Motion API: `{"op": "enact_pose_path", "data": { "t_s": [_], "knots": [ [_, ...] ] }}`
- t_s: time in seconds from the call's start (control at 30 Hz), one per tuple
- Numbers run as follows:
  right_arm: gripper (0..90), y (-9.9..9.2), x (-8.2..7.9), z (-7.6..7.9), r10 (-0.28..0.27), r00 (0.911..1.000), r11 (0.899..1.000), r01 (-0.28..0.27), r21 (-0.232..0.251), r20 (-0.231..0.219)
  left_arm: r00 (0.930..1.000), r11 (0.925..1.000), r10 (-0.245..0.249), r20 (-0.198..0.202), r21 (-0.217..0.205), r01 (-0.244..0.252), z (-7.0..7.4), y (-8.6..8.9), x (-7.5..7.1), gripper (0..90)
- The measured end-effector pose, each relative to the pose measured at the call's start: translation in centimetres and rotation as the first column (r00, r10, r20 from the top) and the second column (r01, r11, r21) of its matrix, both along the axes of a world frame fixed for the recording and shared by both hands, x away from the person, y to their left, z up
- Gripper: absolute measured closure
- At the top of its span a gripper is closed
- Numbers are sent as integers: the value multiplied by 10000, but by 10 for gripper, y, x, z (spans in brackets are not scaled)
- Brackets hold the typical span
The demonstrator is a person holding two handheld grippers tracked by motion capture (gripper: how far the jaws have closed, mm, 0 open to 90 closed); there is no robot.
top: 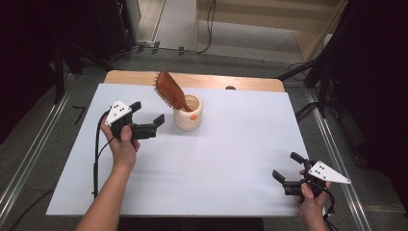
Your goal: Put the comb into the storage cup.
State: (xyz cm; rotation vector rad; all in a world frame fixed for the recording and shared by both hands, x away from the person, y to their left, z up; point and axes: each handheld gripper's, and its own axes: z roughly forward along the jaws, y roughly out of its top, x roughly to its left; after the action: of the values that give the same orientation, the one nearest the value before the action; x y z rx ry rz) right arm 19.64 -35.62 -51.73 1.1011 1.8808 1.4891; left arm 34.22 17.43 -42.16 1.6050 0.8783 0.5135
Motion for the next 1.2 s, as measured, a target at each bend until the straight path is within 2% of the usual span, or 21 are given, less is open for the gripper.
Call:
{"op": "enact_pose_path", "data": {
  "t_s": [0.1,0.53,0.87,1.2],
  "knots": [
    [0,0,0,0,23,10000,10000,-23,-13,12,10000,9999,-1,94,-133,2,-1,3,-8,0],
    [0,0,0,0,-2,10000,10000,2,-37,17,9997,9999,7,256,166,-11,-7,13,-31,0],
    [0,1,0,0,-31,10000,10000,31,-78,14,9994,9999,45,356,91,-48,-8,26,-46,0],
    [0,1,0,0,-47,10000,9999,47,-94,-12,9991,9996,133,393,237,-142,-12,40,-61,0]
  ]
}}
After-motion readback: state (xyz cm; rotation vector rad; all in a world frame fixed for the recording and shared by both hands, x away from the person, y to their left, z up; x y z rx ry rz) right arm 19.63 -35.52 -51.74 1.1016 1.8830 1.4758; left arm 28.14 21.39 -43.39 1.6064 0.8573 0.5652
